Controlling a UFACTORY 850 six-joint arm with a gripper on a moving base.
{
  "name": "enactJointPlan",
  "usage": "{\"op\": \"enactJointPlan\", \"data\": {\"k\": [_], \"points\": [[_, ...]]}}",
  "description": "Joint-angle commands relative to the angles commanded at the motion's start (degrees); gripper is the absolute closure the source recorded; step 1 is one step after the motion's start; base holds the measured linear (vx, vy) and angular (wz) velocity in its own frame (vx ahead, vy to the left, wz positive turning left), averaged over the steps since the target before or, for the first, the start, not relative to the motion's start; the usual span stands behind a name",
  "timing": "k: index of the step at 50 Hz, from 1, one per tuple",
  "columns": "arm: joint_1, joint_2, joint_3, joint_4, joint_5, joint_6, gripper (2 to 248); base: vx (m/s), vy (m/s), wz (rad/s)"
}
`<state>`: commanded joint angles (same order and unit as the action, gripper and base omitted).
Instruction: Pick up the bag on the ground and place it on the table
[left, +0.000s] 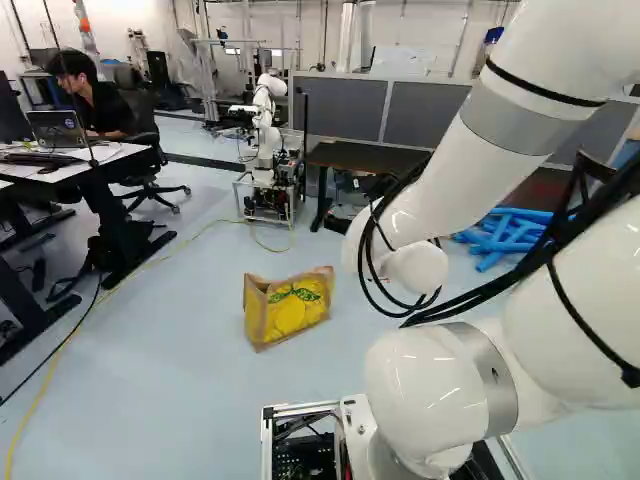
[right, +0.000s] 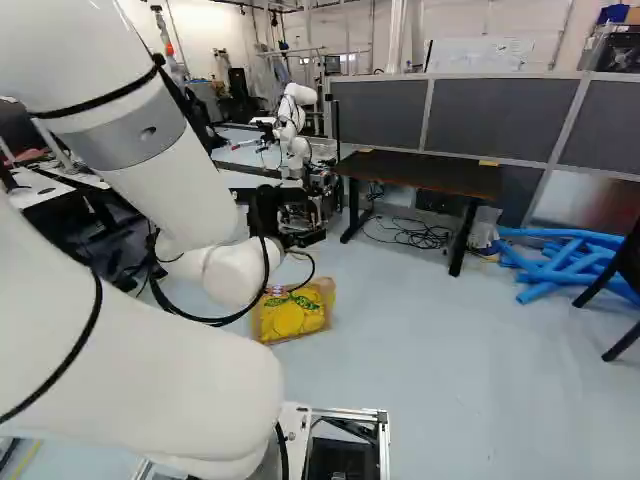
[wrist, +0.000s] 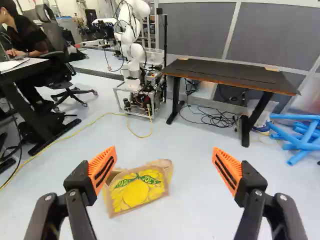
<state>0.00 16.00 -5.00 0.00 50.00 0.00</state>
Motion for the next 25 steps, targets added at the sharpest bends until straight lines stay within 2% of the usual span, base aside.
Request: {"op": "enactJointPlan", "data": {"k": [13,25], "points": [[0.0,0.0,0.0,0.0,0.0,0.0,3,0.182,0.003,0.201],[0.0,0.0,0.0,0.0,0.0,0.0,3,0.182,-0.037,0.018]]}}
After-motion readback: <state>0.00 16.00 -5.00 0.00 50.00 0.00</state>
